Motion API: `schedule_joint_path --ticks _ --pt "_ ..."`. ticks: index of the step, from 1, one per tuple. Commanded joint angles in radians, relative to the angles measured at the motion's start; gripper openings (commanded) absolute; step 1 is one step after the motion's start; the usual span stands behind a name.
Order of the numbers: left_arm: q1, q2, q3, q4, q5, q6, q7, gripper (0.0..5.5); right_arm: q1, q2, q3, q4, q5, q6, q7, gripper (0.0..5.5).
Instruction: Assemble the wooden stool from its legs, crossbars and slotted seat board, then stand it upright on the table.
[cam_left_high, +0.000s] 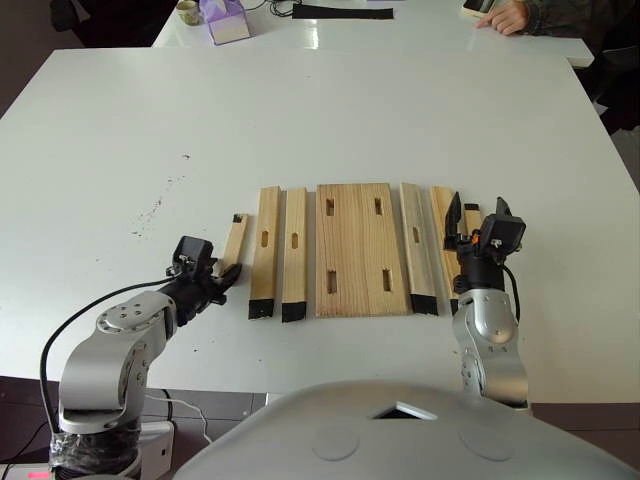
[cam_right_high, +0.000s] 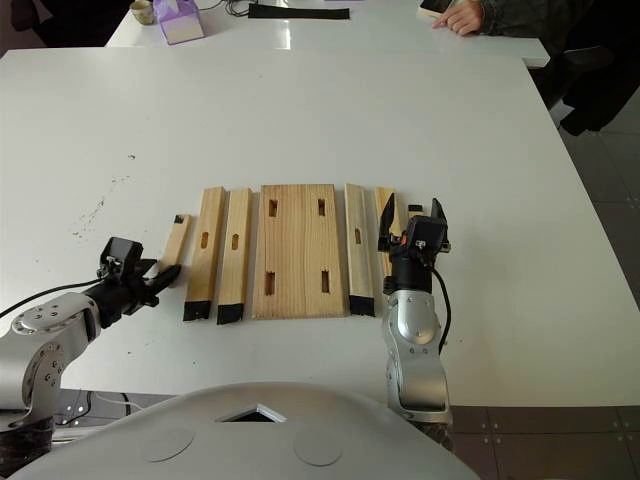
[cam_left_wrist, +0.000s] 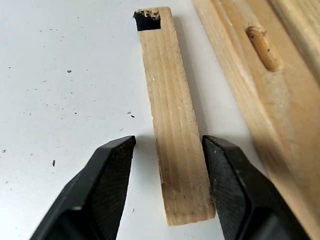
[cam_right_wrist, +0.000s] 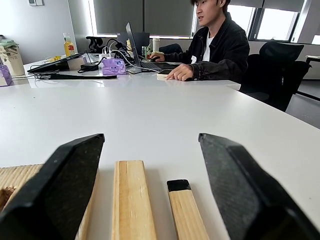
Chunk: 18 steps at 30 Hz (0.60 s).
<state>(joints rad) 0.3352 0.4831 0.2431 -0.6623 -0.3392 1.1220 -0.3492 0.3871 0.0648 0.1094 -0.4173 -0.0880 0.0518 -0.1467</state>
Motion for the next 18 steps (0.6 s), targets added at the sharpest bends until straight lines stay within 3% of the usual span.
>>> schedule_joint_path --ticks 1,5,11,15,18 --pt "0.015 -0.022 0.01 0.054 -0.013 0.038 0.01 1.89 -0.005 -0.001 -0.01 -0.01 0.001 0.02 0.007 3.47" --pt "-0.007 -0.031 0.021 0.08 -0.018 0.039 0.016 1.3 -0.013 0.0 -0.014 -0.008 0.002 0.022 0.01 3.47" --pt "-0.206 -0.076 0.092 0.168 -0.025 -0.049 0.065 1.3 -0.039 -0.017 -0.048 -0.036 0.008 0.037 0.02 3.47" --pt "-0.415 -0.087 0.152 0.23 -0.041 -0.186 0.091 1.3 -0.105 -0.101 -0.17 -0.117 0.092 0.077 0.092 3.47" --pt "-0.584 -0.08 0.137 0.219 -0.106 -0.307 0.012 1.3 -0.215 -0.226 -0.291 -0.203 0.354 0.193 0.253 3.47"
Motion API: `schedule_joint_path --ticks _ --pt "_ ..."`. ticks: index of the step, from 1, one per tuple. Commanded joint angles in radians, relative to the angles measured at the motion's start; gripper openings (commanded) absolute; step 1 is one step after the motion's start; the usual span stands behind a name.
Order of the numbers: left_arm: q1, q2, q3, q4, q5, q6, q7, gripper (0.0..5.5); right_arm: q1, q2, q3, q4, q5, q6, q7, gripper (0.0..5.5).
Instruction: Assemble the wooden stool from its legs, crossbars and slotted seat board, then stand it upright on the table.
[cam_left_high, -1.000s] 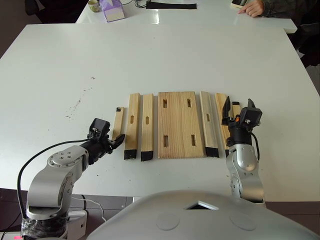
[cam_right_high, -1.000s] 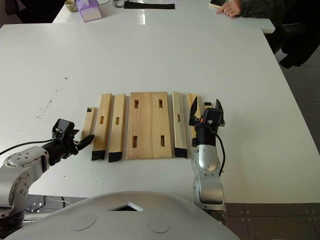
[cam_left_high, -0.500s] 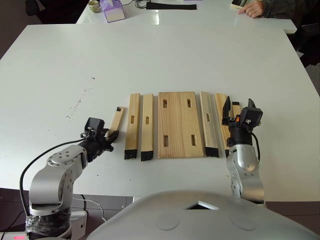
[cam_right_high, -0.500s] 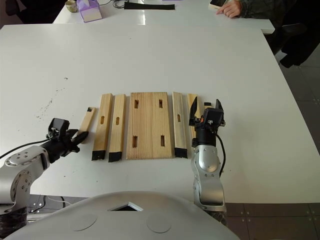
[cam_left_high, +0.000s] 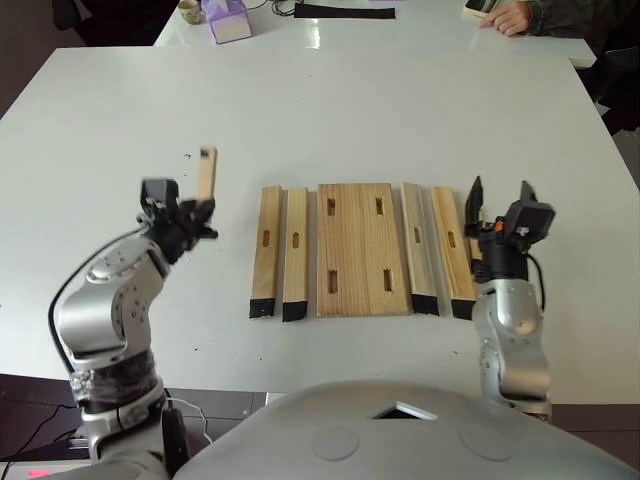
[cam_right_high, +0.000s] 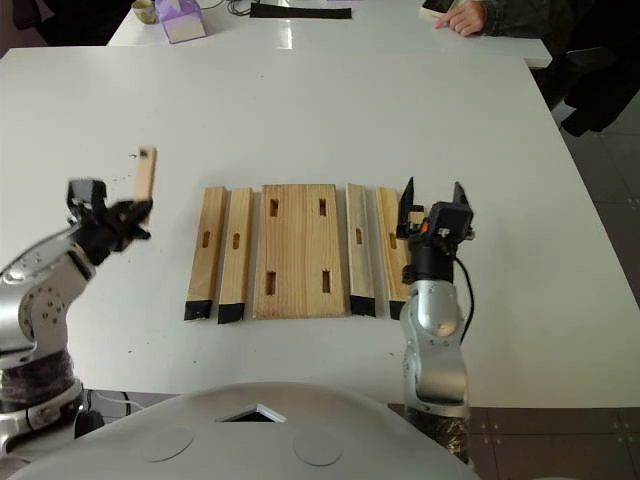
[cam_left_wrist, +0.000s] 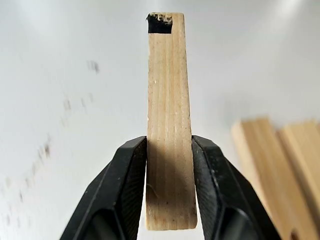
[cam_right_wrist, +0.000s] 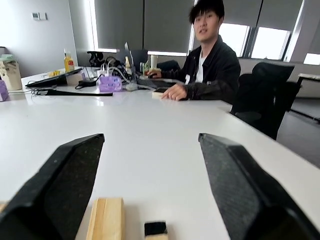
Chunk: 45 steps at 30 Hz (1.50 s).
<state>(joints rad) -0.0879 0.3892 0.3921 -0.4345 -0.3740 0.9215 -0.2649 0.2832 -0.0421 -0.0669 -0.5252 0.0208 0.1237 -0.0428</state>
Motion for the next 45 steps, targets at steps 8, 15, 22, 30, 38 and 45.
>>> schedule_joint_path --ticks 8,15,22,30,38,45 --pt "-0.402 0.033 -0.095 -0.08 -0.655 0.031 -0.475 1.3 -0.426 -0.5 -0.241 -0.082 1.136 0.533 0.582 3.47" --pt "-0.435 0.071 -0.197 -0.079 -0.787 0.092 -0.592 1.3 -0.608 -0.656 -0.22 0.046 1.47 0.718 0.74 4.0" --pt "-0.431 0.187 -0.291 -0.028 -0.741 0.085 -0.7 1.3 -0.679 -0.714 -0.154 0.078 1.552 0.819 0.818 4.39" --pt "-0.399 0.193 -0.385 -0.014 -0.608 -0.025 -0.719 1.3 -0.7 -0.681 -0.101 0.07 1.439 0.785 0.811 4.39" --pt "-0.419 0.187 -0.377 -0.017 -0.647 -0.023 -0.705 1.3 -0.637 -0.702 -0.086 0.042 1.289 0.757 0.891 4.39" --pt "-0.402 0.194 -0.383 -0.01 -0.665 -0.015 -0.688 1.3 -0.618 -0.698 -0.092 0.03 1.266 0.758 0.923 3.64"
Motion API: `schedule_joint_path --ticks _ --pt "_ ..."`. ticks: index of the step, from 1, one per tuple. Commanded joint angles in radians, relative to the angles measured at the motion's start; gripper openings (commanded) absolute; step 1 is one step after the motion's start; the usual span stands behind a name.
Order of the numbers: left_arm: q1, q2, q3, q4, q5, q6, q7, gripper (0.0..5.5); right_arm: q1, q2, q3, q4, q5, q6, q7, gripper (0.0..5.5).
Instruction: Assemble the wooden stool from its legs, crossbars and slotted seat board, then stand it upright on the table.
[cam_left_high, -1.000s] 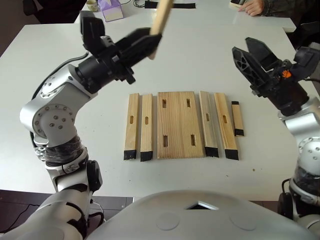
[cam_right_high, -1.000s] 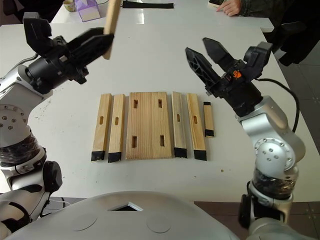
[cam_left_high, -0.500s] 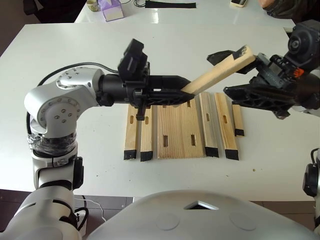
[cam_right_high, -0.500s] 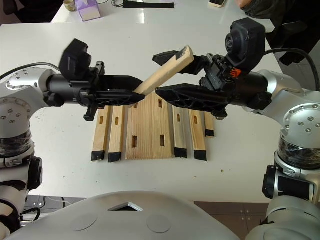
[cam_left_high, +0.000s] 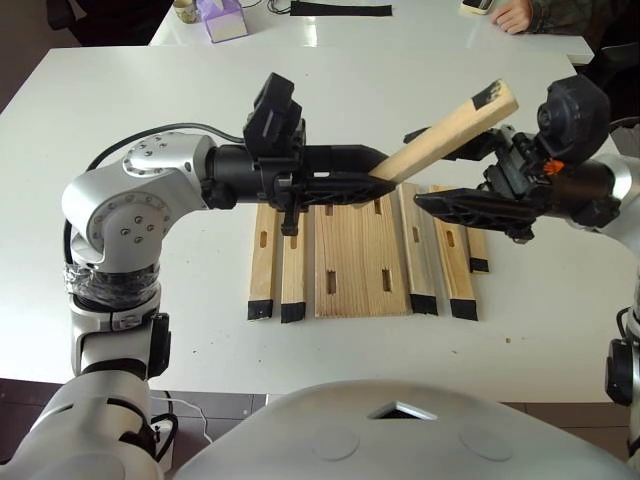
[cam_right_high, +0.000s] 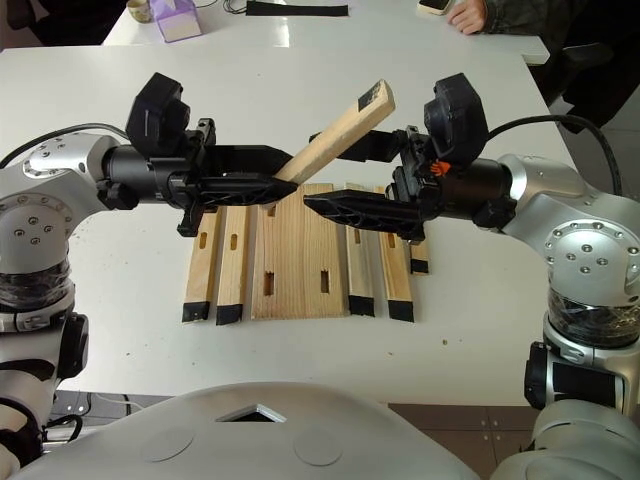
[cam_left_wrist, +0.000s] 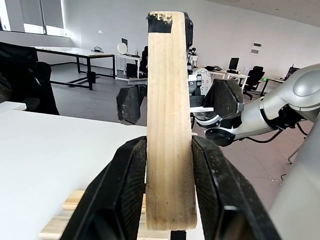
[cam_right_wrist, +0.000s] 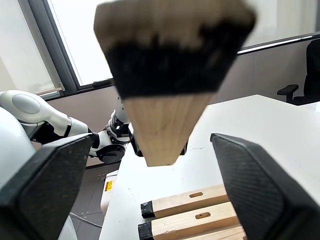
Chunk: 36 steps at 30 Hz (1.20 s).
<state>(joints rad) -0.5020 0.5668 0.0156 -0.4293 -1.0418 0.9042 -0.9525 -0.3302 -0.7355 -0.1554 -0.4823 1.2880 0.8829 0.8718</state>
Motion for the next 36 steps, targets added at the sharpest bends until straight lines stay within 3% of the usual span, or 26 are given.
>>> schedule_joint_path --ticks 1,15,33,36 --pt "0.02 0.021 -0.012 -0.02 0.01 -0.002 -0.006 1.3 -0.011 -0.005 -0.004 -0.011 0.005 0.002 0.007 3.52" --pt "0.078 0.018 -0.044 -0.039 0.066 -0.057 -0.004 1.3 -0.069 -0.028 -0.001 0.028 -0.007 0.017 0.036 1.31" --pt "0.059 -0.031 -0.034 -0.01 0.096 -0.057 0.062 1.3 -0.065 -0.065 0.045 0.067 -0.148 -0.03 0.12 1.3" --pt "0.074 -0.004 -0.089 0.009 0.185 -0.079 0.052 2.0 -0.078 -0.07 0.039 0.081 -0.186 -0.056 0.115 1.3"
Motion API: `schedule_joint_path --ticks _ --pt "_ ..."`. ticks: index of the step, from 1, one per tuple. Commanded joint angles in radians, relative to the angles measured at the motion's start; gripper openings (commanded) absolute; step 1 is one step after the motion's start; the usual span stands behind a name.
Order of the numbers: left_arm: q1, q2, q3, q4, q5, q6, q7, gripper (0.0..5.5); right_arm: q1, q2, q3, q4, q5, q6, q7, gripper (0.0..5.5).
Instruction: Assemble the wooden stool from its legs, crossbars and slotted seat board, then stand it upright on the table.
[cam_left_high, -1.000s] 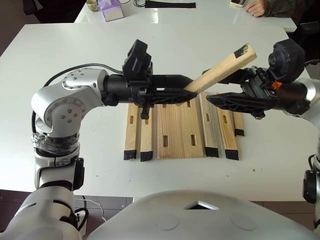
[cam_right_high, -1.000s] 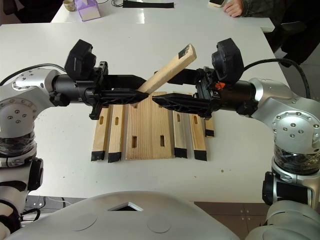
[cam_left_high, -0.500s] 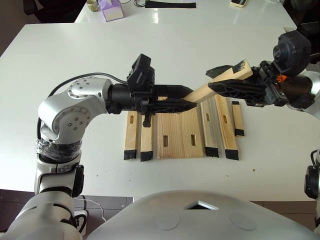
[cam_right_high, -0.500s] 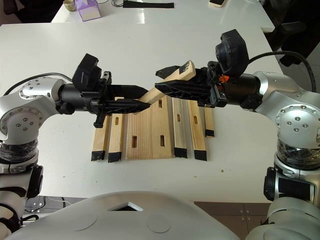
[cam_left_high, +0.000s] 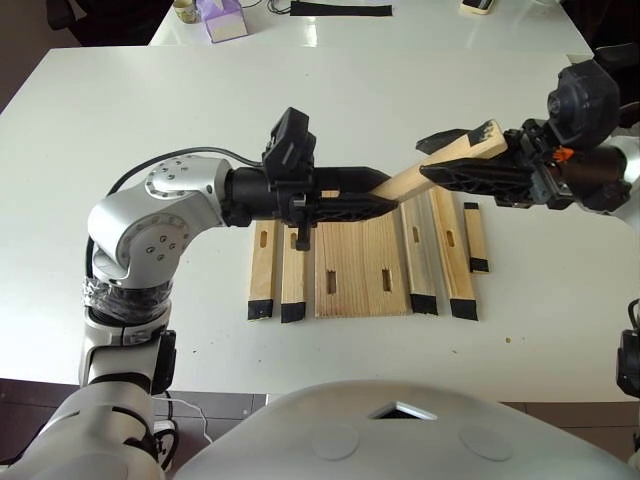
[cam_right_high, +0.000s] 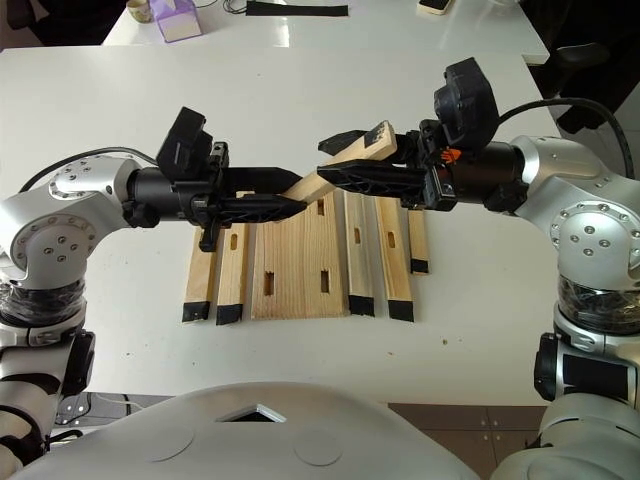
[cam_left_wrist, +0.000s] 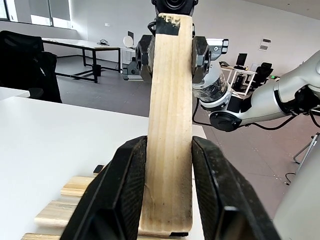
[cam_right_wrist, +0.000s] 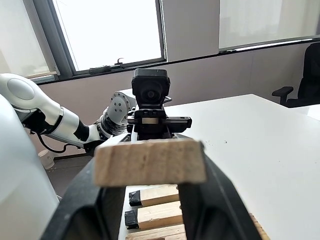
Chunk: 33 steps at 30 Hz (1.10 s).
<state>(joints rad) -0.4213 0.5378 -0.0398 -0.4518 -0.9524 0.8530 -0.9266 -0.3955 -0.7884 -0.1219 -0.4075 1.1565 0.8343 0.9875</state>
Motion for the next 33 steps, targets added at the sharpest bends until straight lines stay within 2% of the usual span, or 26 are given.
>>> schedule_joint_path --ticks 1,3,7,13,18,26,33 --pt "0.0 0.034 -0.05 0.041 0.131 -0.045 0.026 2.09 -0.017 -0.021 -0.001 0.017 -0.073 -0.016 0.0 1.3" --pt "0.008 0.044 -0.086 0.072 0.22 -0.087 0.044 2.42 -0.026 -0.036 -0.013 0.044 -0.122 -0.042 0.016 1.3" --pt "0.013 0.035 -0.125 0.173 0.382 -0.195 0.089 2.47 0.003 -0.094 -0.015 0.089 -0.24 -0.11 0.09 1.3" --pt "0.03 -0.008 -0.074 0.221 0.444 -0.243 0.167 2.47 0.195 -0.224 0.065 0.186 -0.614 -0.458 0.258 1.3" --pt "0.099 -0.018 -0.046 0.172 0.423 -0.247 0.176 2.47 0.269 -0.203 0.099 0.26 -0.765 -0.681 0.303 1.3" --pt "0.143 -0.023 -0.057 0.124 0.421 -0.241 0.161 2.47 0.268 -0.159 0.141 0.329 -0.855 -0.819 0.305 1.3" --pt "0.156 0.001 -0.058 0.109 0.434 -0.248 0.125 2.47 0.305 -0.17 0.142 0.367 -0.89 -0.888 0.316 1.3"
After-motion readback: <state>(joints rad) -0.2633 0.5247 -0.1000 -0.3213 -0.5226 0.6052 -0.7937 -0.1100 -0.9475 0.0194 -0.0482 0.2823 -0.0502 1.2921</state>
